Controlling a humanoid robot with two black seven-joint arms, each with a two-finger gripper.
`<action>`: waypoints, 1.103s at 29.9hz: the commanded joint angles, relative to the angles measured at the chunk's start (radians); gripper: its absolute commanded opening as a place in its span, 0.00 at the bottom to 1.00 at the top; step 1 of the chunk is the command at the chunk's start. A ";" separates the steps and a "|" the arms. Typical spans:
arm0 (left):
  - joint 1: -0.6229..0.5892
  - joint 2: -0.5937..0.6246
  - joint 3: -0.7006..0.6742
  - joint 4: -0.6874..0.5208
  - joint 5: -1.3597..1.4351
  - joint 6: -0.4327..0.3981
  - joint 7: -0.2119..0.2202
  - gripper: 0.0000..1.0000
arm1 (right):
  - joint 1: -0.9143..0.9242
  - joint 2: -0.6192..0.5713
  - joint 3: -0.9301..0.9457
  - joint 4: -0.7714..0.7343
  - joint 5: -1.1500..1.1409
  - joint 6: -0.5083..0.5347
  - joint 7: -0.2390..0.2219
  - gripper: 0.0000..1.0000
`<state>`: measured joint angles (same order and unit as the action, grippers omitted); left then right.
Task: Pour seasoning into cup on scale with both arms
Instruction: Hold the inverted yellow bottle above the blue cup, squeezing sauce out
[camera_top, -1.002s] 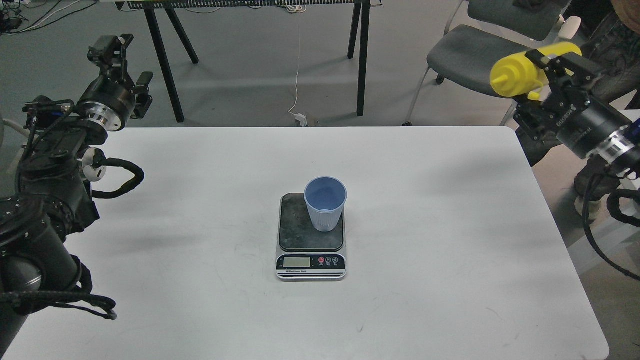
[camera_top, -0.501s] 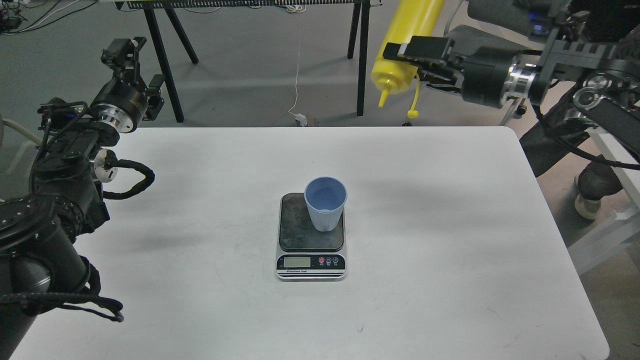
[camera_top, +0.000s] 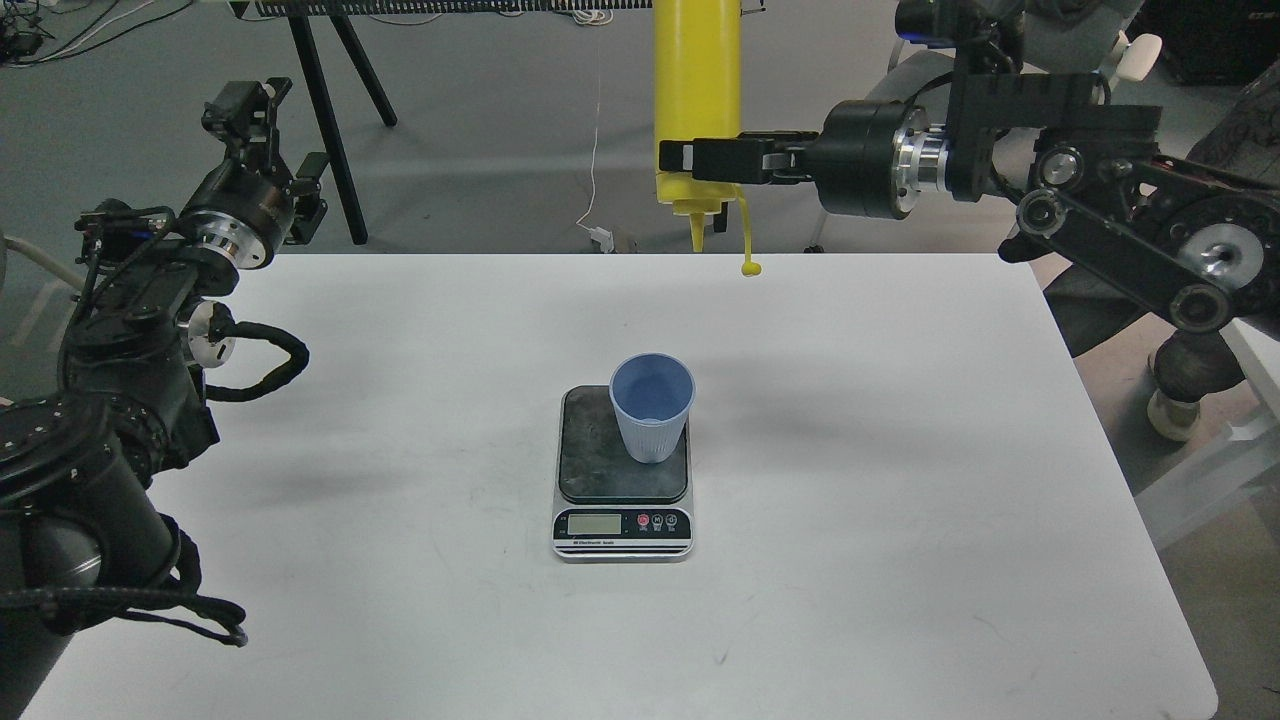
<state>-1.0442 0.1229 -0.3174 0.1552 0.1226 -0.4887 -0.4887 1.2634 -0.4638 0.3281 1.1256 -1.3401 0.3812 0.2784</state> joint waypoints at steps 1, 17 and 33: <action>-0.002 0.000 0.000 0.000 0.000 0.000 0.000 0.87 | 0.021 0.027 -0.023 -0.006 -0.048 -0.027 -0.001 0.68; -0.011 -0.015 0.000 -0.002 -0.001 0.000 0.000 0.87 | 0.011 0.090 -0.103 -0.007 -0.152 -0.084 0.001 0.69; -0.014 -0.029 0.000 -0.002 0.000 0.000 0.000 0.88 | -0.015 0.091 -0.113 -0.006 -0.175 -0.093 0.004 0.69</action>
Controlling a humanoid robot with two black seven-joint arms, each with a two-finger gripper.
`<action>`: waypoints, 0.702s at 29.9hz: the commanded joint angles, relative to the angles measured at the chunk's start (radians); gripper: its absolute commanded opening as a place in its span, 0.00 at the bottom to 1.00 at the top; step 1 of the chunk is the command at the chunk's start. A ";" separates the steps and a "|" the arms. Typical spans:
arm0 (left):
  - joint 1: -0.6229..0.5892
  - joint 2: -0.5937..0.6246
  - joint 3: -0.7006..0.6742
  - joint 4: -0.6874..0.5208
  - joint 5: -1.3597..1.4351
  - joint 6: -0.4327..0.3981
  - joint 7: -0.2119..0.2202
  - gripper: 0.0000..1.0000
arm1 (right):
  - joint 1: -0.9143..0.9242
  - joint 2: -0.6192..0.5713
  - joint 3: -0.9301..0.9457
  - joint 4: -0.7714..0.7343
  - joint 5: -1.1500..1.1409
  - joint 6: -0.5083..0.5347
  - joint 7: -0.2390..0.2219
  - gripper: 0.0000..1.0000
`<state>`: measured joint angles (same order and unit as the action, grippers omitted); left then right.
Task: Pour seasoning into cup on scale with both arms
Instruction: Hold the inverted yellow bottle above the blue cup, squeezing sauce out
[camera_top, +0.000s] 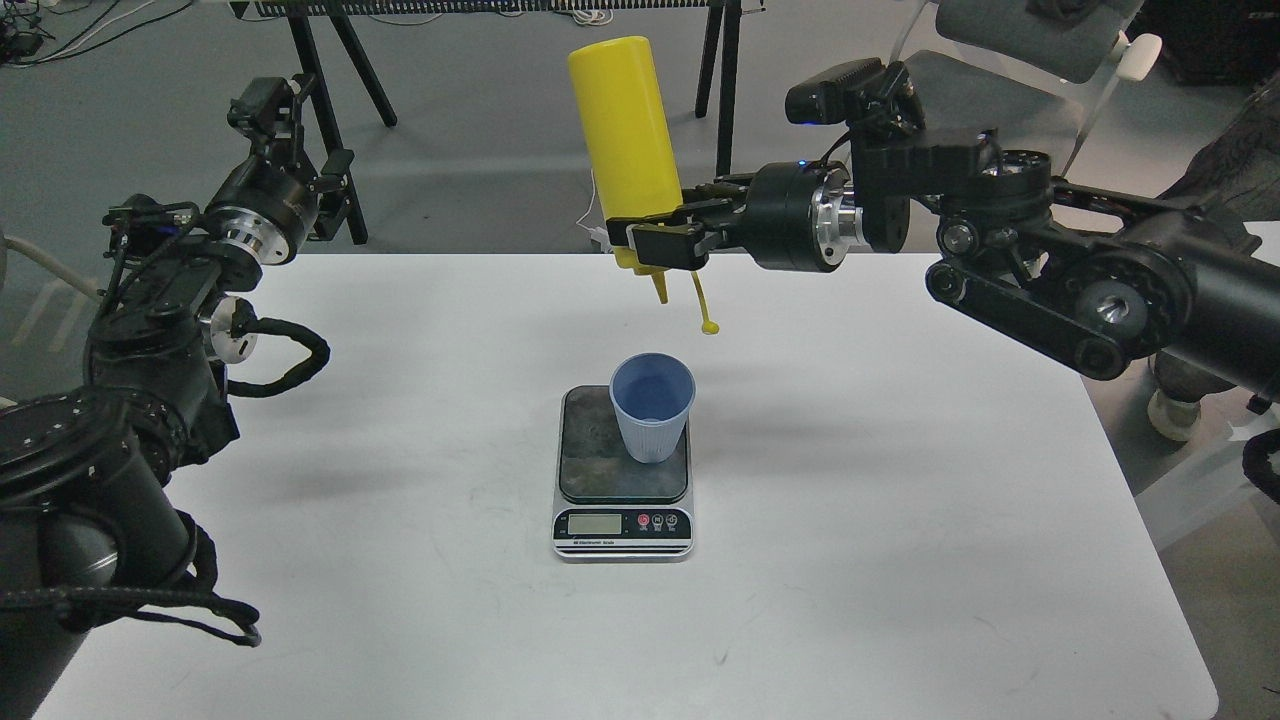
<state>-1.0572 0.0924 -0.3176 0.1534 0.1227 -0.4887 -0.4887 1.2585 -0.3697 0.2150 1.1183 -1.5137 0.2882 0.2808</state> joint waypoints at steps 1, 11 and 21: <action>-0.001 0.001 0.000 0.000 0.000 0.000 0.000 0.88 | -0.013 -0.003 0.000 0.002 -0.002 0.000 0.001 0.69; 0.002 0.001 0.000 0.000 0.000 0.000 0.000 0.88 | -0.010 0.000 -0.022 -0.003 -0.014 0.000 0.008 0.69; 0.000 0.000 0.000 0.000 0.000 0.000 0.000 0.88 | -0.010 0.000 -0.025 -0.008 -0.030 -0.001 0.009 0.69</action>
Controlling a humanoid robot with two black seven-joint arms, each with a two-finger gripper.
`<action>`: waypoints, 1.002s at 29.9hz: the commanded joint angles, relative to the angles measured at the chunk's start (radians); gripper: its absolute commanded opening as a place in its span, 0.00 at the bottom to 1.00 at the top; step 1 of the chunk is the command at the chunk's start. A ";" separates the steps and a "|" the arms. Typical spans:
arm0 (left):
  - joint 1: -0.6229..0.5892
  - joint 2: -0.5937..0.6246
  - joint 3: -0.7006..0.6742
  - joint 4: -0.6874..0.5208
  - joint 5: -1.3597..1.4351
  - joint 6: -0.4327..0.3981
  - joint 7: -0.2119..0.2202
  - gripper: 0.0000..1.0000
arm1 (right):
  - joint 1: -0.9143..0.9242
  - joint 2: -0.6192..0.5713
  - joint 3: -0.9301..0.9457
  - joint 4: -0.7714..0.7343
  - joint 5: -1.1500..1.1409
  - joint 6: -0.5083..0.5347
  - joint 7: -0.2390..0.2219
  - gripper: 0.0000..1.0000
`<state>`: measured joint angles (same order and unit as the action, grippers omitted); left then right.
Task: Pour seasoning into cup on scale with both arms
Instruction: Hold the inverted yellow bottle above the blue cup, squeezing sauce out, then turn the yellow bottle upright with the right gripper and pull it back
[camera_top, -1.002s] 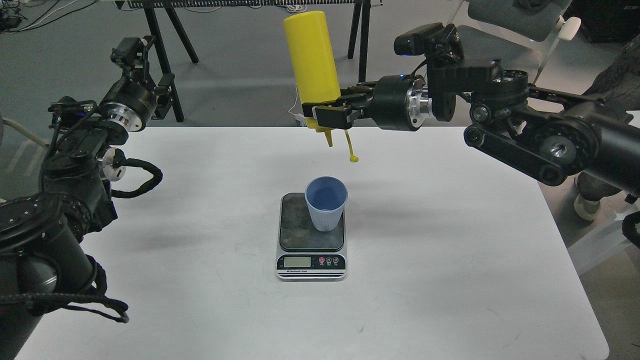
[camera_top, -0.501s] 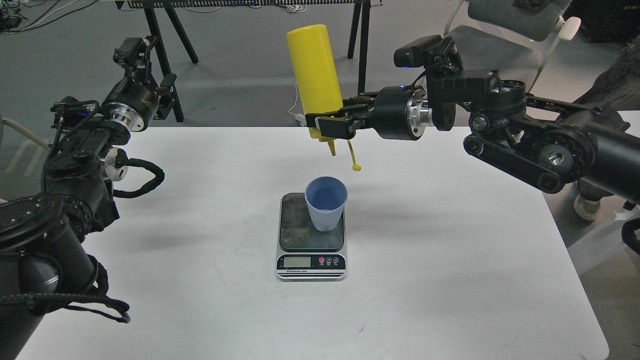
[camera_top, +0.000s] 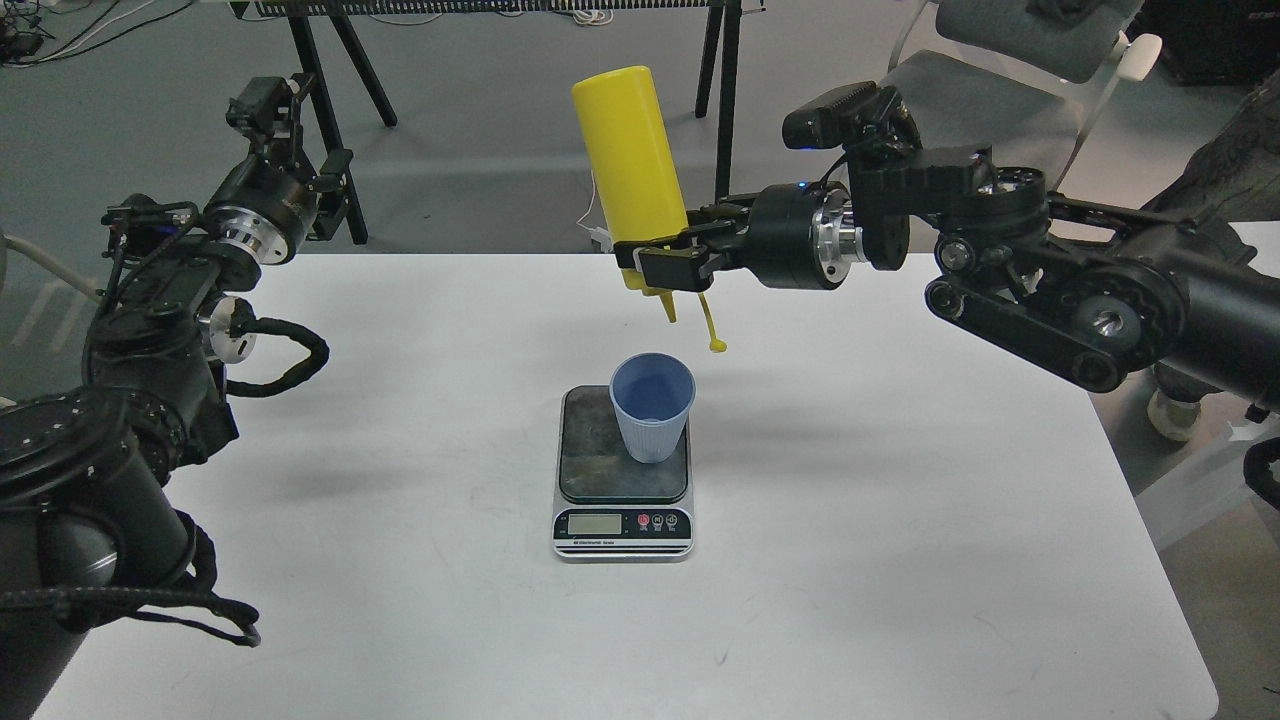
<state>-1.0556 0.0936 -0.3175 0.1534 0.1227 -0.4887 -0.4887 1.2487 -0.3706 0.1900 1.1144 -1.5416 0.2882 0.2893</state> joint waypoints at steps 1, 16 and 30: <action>-0.001 -0.002 0.000 0.000 0.000 0.000 0.000 0.88 | 0.000 0.001 0.000 -0.008 -0.002 -0.001 0.001 0.69; 0.005 -0.002 0.000 0.000 0.000 0.000 0.000 0.89 | 0.008 -0.017 0.074 -0.067 0.360 0.039 -0.009 0.69; -0.006 -0.017 0.002 0.000 0.002 0.000 0.000 0.89 | -0.089 -0.151 0.174 -0.200 1.509 0.201 -0.025 0.70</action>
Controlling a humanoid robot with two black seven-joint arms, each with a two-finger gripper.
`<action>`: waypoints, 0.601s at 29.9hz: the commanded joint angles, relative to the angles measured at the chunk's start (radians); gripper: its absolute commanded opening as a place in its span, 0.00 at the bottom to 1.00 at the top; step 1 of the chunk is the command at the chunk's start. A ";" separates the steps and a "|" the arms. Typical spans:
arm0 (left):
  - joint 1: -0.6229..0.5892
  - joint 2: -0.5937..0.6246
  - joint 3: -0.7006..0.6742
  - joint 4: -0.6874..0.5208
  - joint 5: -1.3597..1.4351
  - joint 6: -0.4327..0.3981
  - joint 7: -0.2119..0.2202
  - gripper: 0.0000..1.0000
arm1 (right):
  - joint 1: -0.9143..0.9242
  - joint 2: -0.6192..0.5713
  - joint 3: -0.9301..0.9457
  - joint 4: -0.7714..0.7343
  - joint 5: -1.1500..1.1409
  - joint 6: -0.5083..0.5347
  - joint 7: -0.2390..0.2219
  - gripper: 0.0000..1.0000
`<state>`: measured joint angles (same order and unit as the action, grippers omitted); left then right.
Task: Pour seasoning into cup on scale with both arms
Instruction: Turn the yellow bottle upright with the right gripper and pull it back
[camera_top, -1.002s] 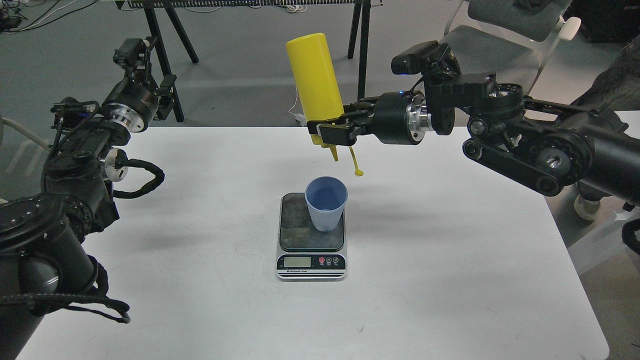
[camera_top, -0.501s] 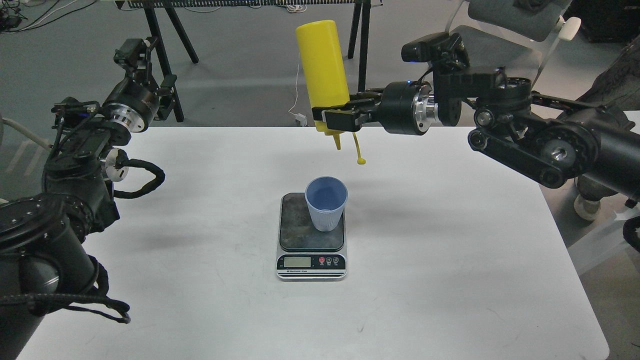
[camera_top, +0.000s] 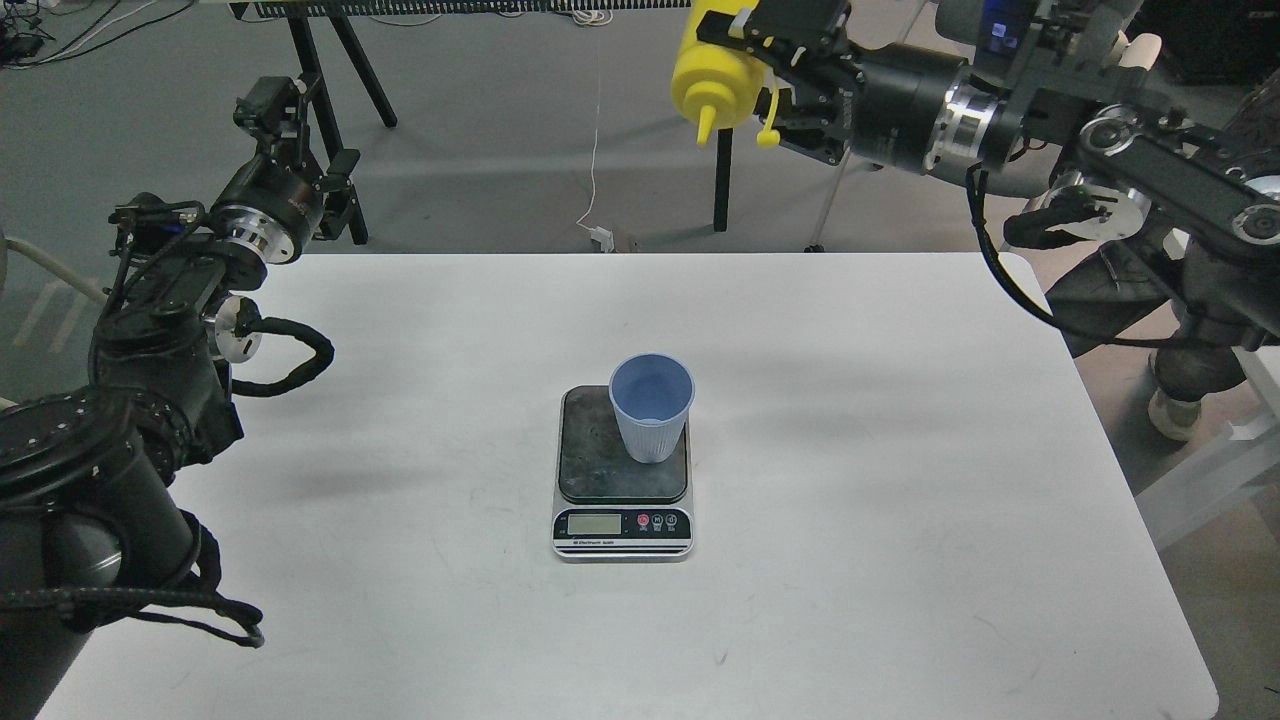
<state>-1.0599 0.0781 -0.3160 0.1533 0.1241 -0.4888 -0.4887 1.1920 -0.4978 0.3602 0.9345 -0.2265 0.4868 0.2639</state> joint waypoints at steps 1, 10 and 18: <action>-0.002 -0.001 0.000 0.000 0.000 0.000 0.000 0.89 | -0.055 -0.027 0.005 -0.020 0.240 0.002 0.000 0.71; 0.009 0.000 0.002 0.000 0.003 0.000 0.000 0.89 | -0.270 -0.057 0.221 0.026 0.458 0.002 0.008 0.71; 0.011 0.000 0.014 0.000 0.003 0.000 0.000 0.89 | -0.445 -0.057 0.364 0.038 0.590 0.002 0.058 0.72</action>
<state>-1.0504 0.0771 -0.3031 0.1533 0.1270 -0.4888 -0.4887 0.8067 -0.5554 0.6735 0.9663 0.3292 0.4886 0.3029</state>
